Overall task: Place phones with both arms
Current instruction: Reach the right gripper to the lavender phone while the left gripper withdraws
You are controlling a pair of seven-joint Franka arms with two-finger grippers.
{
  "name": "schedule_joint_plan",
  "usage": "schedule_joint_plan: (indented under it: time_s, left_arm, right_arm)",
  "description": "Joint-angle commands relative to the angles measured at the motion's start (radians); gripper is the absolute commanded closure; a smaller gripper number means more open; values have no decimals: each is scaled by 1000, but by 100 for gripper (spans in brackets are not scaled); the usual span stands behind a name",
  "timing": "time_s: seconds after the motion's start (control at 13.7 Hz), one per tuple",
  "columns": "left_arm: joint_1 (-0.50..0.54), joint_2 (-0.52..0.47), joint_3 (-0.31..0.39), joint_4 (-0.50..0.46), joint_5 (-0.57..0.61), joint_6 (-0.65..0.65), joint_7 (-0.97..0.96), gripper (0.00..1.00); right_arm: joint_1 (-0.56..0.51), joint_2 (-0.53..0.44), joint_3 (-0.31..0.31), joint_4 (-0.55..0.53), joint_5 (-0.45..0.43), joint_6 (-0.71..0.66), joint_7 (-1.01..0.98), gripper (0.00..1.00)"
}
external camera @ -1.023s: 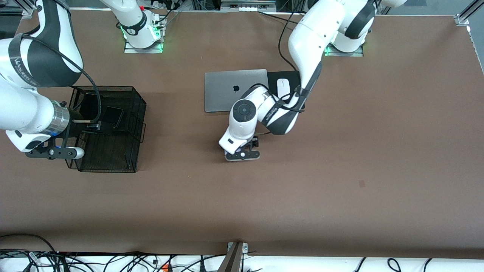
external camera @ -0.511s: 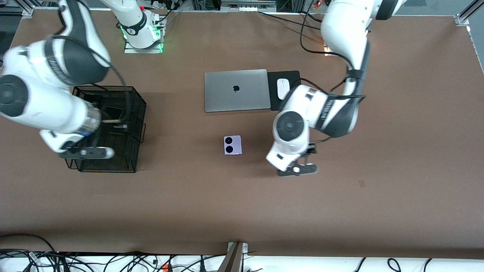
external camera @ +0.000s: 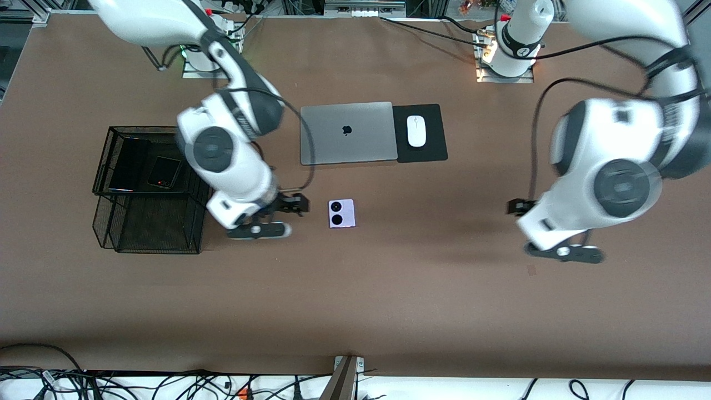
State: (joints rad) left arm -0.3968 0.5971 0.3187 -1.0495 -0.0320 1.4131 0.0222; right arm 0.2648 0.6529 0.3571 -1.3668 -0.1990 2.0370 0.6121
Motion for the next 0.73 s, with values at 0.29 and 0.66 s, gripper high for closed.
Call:
schedule_joint_plan:
  time_s: [0.29,0.66]
  left_arm:
    - [99,-272,-12,-121,44,-120,203,0]
    - [190,-396,-15,-161,64,-151,315,0]
  right_arm:
    - [105,172,17,12,-155,221,179,0]
    - [148,237,17,12,-253,233,202,0]
